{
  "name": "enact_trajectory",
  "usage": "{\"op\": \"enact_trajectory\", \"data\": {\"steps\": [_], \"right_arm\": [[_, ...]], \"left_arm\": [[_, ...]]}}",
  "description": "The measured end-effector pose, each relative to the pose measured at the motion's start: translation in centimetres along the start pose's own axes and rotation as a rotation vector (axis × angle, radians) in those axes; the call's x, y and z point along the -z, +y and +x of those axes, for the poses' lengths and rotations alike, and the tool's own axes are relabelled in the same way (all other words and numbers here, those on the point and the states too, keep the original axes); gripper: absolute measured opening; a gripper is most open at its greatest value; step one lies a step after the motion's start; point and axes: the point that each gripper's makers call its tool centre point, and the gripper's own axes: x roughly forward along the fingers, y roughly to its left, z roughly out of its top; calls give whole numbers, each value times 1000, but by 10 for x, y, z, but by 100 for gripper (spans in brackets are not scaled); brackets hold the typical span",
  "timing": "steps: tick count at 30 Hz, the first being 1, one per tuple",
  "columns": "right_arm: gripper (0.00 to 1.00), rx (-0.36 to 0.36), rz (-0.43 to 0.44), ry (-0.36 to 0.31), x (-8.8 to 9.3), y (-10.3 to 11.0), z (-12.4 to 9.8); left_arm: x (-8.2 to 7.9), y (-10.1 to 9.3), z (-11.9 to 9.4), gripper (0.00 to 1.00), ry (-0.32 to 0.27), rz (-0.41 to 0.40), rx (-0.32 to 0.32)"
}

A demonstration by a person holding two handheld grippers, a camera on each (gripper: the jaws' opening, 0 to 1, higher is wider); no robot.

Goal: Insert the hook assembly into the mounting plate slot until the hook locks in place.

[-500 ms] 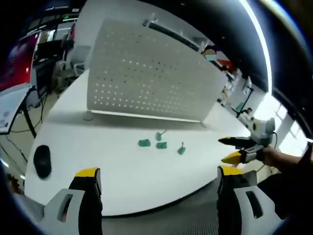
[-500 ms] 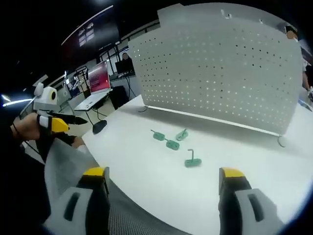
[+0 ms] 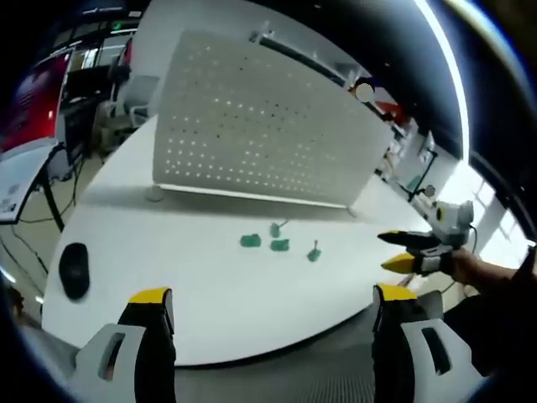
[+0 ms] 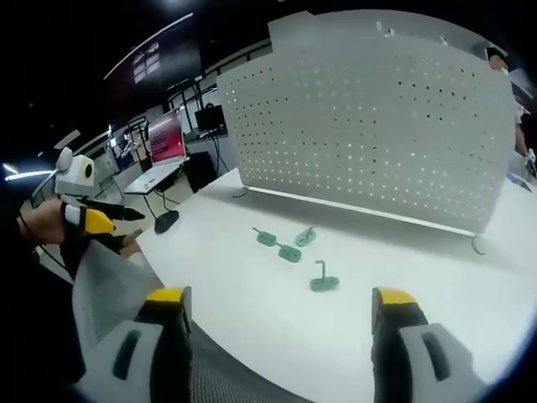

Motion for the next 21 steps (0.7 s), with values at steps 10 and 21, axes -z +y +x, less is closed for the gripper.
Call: {"op": "enact_trajectory", "data": {"steps": [10,21], "right_arm": [[83,-25,-17,32,9,6,2],[79,-35,-31,59,16,8,6]], "left_arm": [[7,1,0,100,15,-4,-7],[13,6,-1,100,34,-21,-22]]}}
